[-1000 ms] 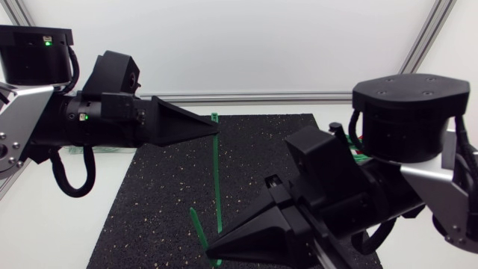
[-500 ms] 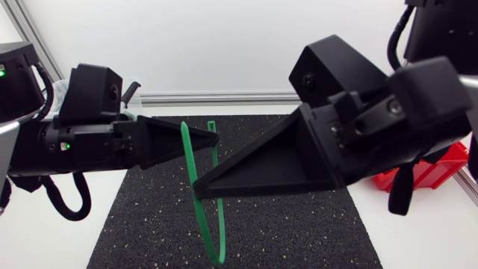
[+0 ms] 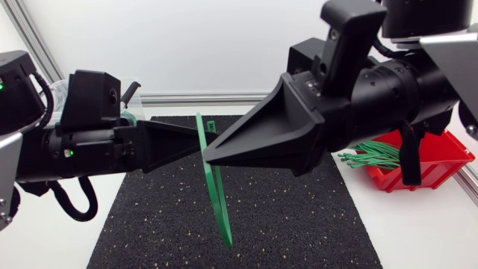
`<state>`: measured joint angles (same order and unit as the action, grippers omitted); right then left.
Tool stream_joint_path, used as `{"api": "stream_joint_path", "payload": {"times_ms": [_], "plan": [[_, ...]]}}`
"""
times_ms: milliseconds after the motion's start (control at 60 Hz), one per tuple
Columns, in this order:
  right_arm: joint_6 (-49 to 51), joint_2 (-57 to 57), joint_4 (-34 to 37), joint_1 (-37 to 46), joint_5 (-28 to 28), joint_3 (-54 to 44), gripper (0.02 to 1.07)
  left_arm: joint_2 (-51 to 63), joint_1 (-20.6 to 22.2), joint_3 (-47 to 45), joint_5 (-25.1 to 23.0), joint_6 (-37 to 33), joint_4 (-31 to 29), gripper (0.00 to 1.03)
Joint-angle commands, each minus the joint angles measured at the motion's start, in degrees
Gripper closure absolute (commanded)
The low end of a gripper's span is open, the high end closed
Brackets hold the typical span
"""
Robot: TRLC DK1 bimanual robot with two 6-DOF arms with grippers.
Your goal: Take a green cable tie from the red box, thread the tail through the head to close it, then place it in the transparent bin on the left.
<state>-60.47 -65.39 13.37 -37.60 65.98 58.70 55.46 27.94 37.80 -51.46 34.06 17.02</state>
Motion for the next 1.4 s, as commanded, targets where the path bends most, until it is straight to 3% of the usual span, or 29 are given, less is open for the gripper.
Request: {"api": "stream_joint_path", "payload": {"times_ms": [0, 567, 733, 817, 1383], "plan": [[-2.0, -2.0, 2.1, 1.6, 0.3, 1.7, 1.01, 0.5, -0.1, -1.3, 0.2, 0.1, 1.2, 0.99], [-2.0, -4.8, 5.6, 3.5, 1.4, 2.2, 1.01, -0.9, 1.2, -3.8, 4.9, -6.9, 3.5, 0.99], [-2.0, -4.8, 6.5, 3.9, 2.3, 2.0, 1.01, -3.1, 3.5, -4.6, 10.8, -12.1, 5.0, 0.99], [-2.0, -4.7, 6.9, 4.1, 2.5, 2.0, 1.01, -2.8, 3.8, -4.2, 11.5, -13.3, 5.3, 0.99], [-1.8, -4.6, 7.4, 5.1, 3.1, 1.9, 1.01, -4.7, 6.1, -5.6, 13.5, -13.4, 5.9, 0.99]]}}
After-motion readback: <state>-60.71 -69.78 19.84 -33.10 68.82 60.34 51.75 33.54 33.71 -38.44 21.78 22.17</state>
